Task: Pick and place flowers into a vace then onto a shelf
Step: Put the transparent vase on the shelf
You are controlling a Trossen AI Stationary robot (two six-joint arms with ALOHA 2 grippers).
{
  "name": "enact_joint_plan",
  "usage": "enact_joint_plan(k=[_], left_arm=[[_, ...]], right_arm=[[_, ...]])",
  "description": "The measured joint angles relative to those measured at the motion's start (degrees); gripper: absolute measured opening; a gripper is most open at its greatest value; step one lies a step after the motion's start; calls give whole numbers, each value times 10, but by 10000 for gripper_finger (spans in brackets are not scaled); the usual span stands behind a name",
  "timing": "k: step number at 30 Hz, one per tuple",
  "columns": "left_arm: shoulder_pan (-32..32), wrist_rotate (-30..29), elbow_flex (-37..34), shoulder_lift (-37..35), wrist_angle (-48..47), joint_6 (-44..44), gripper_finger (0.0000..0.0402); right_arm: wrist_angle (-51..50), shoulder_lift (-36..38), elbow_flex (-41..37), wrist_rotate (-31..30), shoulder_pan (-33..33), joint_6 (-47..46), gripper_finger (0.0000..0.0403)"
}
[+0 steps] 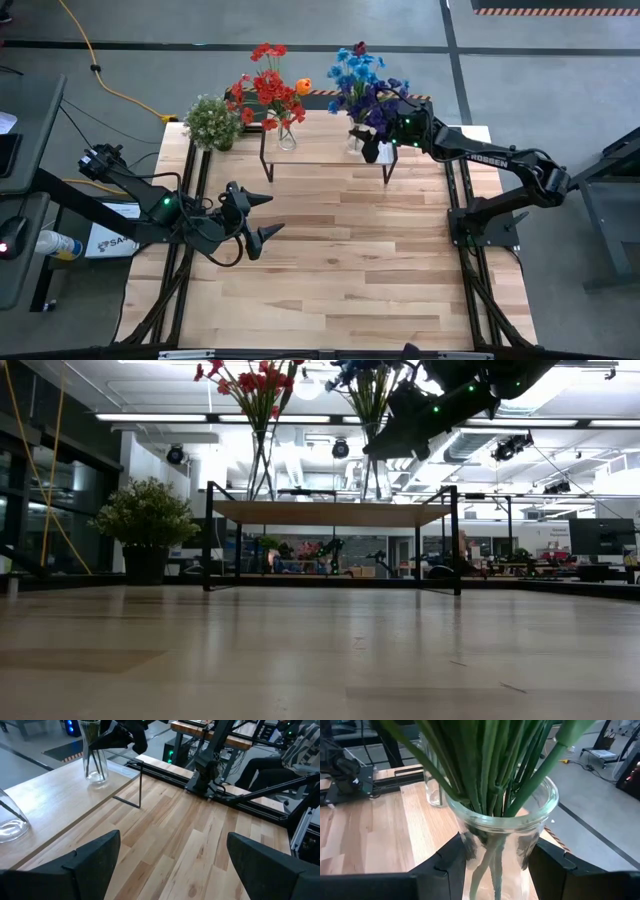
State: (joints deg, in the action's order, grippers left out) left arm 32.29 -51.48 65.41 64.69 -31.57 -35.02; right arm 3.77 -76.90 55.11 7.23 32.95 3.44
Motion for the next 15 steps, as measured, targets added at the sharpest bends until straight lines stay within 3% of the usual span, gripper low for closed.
enact_joint_plan(k=[15], left_arm=[[0, 0, 0, 0, -4, 2, 397]], right_arm=[[9, -12, 0, -21, 8, 20, 167]])
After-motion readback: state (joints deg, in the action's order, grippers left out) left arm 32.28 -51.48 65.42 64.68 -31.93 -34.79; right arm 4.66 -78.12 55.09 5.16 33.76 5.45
